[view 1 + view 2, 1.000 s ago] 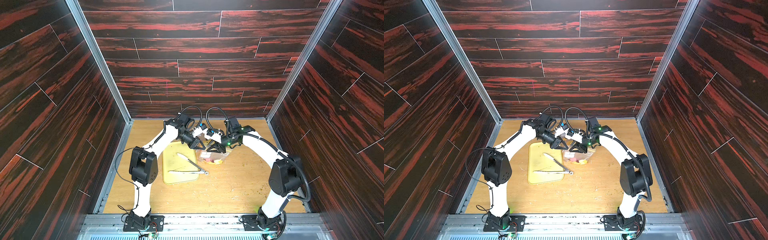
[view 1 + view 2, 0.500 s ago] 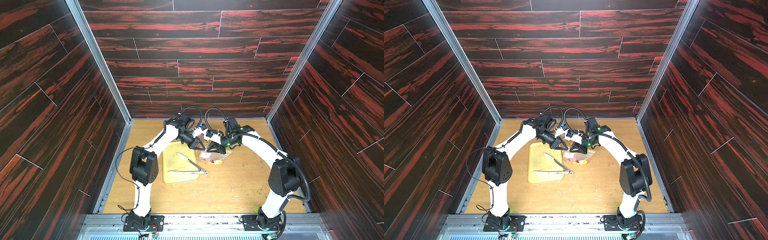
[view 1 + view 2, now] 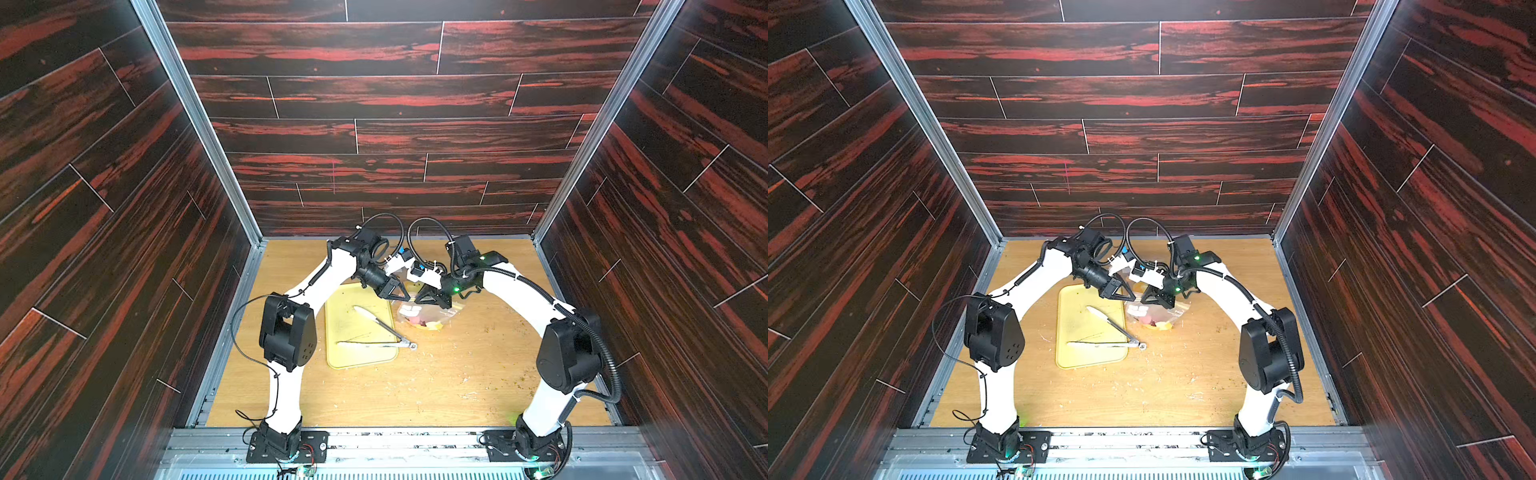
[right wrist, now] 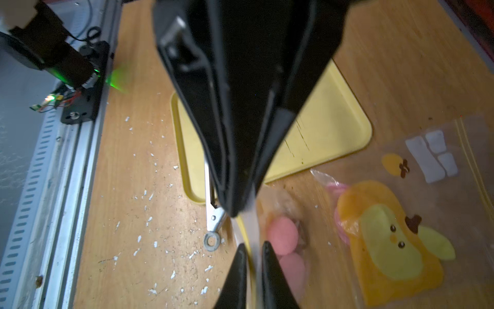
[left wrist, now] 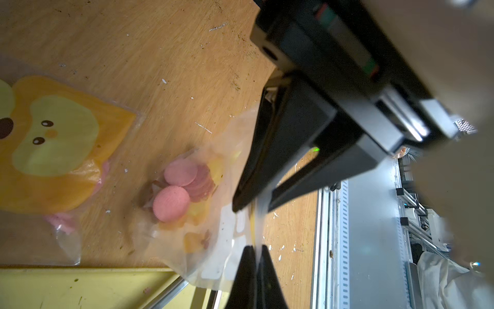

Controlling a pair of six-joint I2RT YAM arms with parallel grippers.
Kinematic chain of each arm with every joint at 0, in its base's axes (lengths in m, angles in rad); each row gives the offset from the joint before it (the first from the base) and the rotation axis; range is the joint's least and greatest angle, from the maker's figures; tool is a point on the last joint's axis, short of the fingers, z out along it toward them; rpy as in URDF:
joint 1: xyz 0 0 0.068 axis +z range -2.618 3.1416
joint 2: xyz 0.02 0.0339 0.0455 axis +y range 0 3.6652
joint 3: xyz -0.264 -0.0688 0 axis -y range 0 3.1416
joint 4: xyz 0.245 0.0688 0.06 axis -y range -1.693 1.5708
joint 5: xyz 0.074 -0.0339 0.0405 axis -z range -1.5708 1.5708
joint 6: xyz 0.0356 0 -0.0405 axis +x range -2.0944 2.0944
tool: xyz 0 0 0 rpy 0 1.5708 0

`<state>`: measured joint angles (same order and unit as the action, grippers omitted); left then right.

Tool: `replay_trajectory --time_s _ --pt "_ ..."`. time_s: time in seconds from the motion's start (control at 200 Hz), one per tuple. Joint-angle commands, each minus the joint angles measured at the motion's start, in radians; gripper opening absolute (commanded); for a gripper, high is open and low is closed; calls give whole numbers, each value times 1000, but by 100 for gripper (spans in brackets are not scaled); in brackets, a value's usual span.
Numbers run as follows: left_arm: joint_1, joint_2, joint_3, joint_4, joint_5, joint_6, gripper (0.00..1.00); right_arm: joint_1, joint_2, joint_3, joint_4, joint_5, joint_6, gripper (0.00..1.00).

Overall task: Put the cookies into a resealable bag to prevent moisture
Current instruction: Close the ziploc bag at the center of the board.

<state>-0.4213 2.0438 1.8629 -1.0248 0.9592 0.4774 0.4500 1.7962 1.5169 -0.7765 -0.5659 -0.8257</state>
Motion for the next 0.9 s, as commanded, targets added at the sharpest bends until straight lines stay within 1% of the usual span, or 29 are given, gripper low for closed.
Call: replay_trajectory --time_s 0.0,0.03,0.075,0.16,0.246,0.296,0.361,0.411,0.481,0.516,0.601,0.686,0.702,0.747,0.787,0.842,0.857,0.897 --pt "7 -9 25 -37 23 36 0 2 -21 -16 -8 33 -1 13" --pt "7 -8 27 -37 23 35 0 1 -21 -16 -9 35 2 10" --pt "7 -8 26 -37 21 35 0 0 -21 -10 -11 42 13 0" --pt "8 -8 24 -42 14 37 0 -7 -32 -6 -21 9 11 0" --pt "7 -7 25 -42 12 38 0 -10 -44 -18 -12 13 17 0" --pt "7 -7 27 -41 12 38 0 -13 -53 -32 8 30 28 12" --pt "8 -7 26 -41 12 37 0 -23 -64 -48 21 40 39 15" --pt "7 -6 26 -43 12 38 0 -30 -72 -53 26 43 48 14" --pt "7 -9 28 -43 10 38 0 -38 -72 -51 21 52 56 4" --pt "7 -8 30 -43 12 38 0 -43 -72 -48 13 56 58 0" --pt "7 -10 29 -43 7 38 0 -58 -75 -56 5 49 66 0" --pt "7 -7 30 -43 7 37 0 -65 -97 -88 36 50 78 0" --pt "7 -6 30 -43 7 36 0 -66 -101 -95 42 51 80 2" --pt "8 -5 31 -43 7 36 0 -67 -114 -108 59 56 87 14" --pt "8 -3 33 -43 7 33 0 -72 -124 -120 68 55 90 16" --pt "8 -2 33 -43 4 33 0 -80 -132 -130 77 53 101 16" --pt "8 -2 33 -43 3 33 0 -83 -133 -132 77 50 102 14" --pt "9 -2 35 -43 3 32 0 -90 -135 -133 73 41 107 6"
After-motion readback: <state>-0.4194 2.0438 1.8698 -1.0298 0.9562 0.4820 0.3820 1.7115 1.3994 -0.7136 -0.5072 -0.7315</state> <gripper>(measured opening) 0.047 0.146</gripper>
